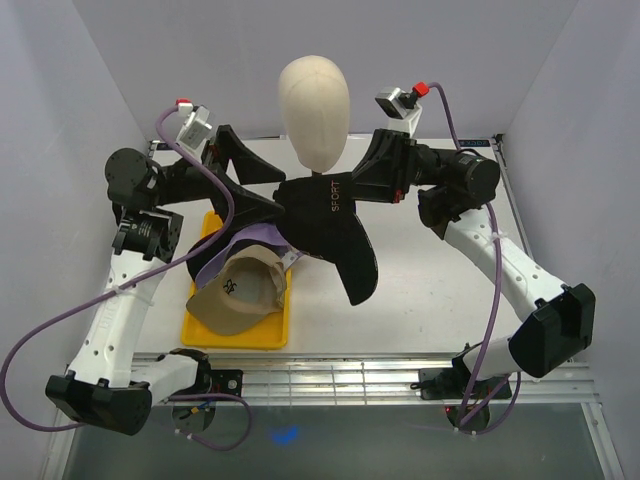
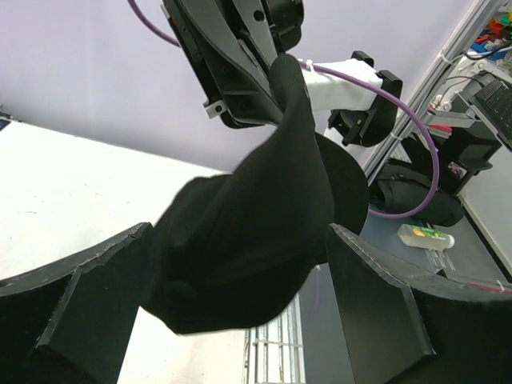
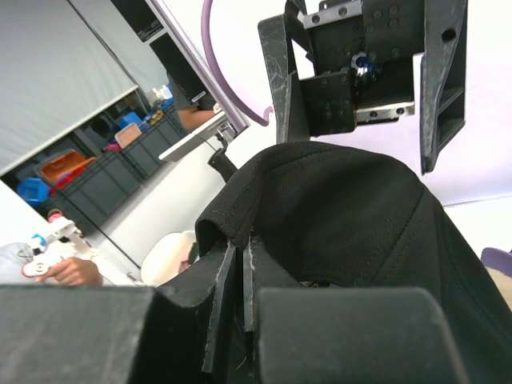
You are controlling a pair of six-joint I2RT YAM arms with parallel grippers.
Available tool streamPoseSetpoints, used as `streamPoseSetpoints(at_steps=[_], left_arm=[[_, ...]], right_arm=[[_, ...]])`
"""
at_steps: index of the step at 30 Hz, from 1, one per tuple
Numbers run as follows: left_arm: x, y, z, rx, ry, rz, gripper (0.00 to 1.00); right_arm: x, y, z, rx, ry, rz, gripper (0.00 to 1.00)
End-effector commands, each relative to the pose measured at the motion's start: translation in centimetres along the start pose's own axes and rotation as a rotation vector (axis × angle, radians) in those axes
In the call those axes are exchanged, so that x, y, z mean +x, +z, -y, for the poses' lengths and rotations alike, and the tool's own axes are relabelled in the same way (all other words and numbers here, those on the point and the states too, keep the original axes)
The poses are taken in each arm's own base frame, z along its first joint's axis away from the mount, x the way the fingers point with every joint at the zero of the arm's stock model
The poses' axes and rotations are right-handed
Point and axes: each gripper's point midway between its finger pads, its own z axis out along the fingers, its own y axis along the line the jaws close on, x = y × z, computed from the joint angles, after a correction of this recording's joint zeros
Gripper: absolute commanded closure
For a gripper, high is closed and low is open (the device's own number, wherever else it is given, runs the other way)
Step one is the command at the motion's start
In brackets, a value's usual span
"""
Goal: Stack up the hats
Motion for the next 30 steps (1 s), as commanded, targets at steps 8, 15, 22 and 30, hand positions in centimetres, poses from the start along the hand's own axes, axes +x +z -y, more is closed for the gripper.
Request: streamPoseSetpoints(at_steps=[8, 15, 22, 30], left_arm=[[-3.3, 0.5, 1.1, 0.053, 0.187, 0.007, 0.02], [-2.4, 1.8, 1.6, 0.151, 0.164, -0.043, 0.02], [-0.9, 3.0, 1.2, 0.190, 0.131, -0.058, 0.02], [0.4, 2.6, 1.5, 0.205, 0.091, -0.082, 0.14]], right_arm=[[-0.2, 0.0, -1.2, -0.025, -0.004, 0.003, 0.92], [-0.4, 0.1, -0.4, -0.006, 0.024, 0.003, 0.92], [-0.7, 0.2, -0.2, -0.004, 0.037, 0.002, 0.92], [-1.3, 0.5, 1.2, 0.037, 0.051, 0.002, 0.92]])
